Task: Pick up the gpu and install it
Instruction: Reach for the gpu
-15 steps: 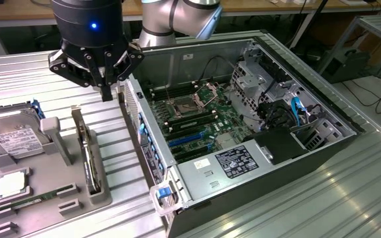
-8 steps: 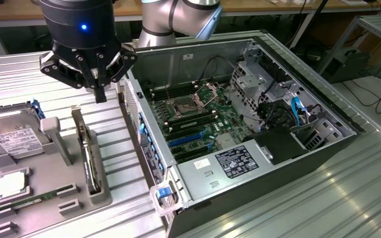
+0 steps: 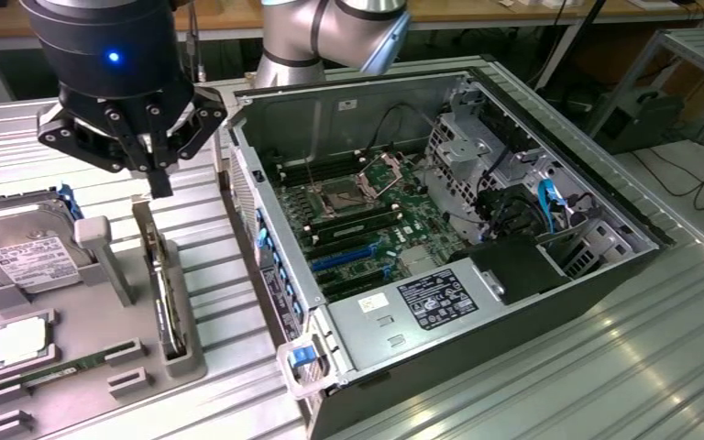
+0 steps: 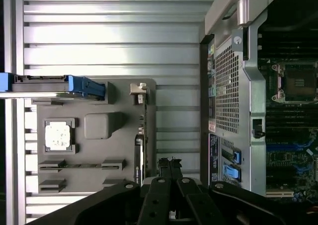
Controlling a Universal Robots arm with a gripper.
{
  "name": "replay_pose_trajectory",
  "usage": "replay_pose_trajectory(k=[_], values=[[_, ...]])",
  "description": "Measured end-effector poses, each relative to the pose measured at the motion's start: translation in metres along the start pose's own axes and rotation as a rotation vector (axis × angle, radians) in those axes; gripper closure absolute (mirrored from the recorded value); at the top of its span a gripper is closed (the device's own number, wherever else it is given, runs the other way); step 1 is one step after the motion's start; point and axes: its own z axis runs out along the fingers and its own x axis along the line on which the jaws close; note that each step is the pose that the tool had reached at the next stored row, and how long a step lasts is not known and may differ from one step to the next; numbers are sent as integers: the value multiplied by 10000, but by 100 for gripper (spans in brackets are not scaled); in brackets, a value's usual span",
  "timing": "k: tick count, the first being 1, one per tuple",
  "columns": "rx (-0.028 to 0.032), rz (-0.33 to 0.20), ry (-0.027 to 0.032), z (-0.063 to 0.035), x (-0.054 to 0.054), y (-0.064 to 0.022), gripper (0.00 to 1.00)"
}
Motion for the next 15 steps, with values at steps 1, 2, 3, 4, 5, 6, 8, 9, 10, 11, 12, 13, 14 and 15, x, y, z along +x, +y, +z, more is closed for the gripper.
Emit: replay_pose_trajectory(k=[1,2,3,4,5,6,8,9,10,11,12,13,14,15], values=[[1,-7,2,-1,26,-5,89],[0,-13,1,-1,48,-9,89],[0,-20,1,-2,69,-15,89],[0,-27,2,-2,93,-21,89],[0,-33,2,-2,116,-26,89],[0,-36,3,-3,143,-32,89],[0,-39,3,-3,200,-43,89],[0,-42,3,-2,223,-49,89],[-1,-45,3,-1,238,-53,89],[-1,-49,3,1,252,-58,89],[-2,-50,2,4,263,-60,89],[-1,-50,4,5,276,-63,89],[0,-50,3,7,291,-65,89],[-1,-51,4,8,305,-68,89]])
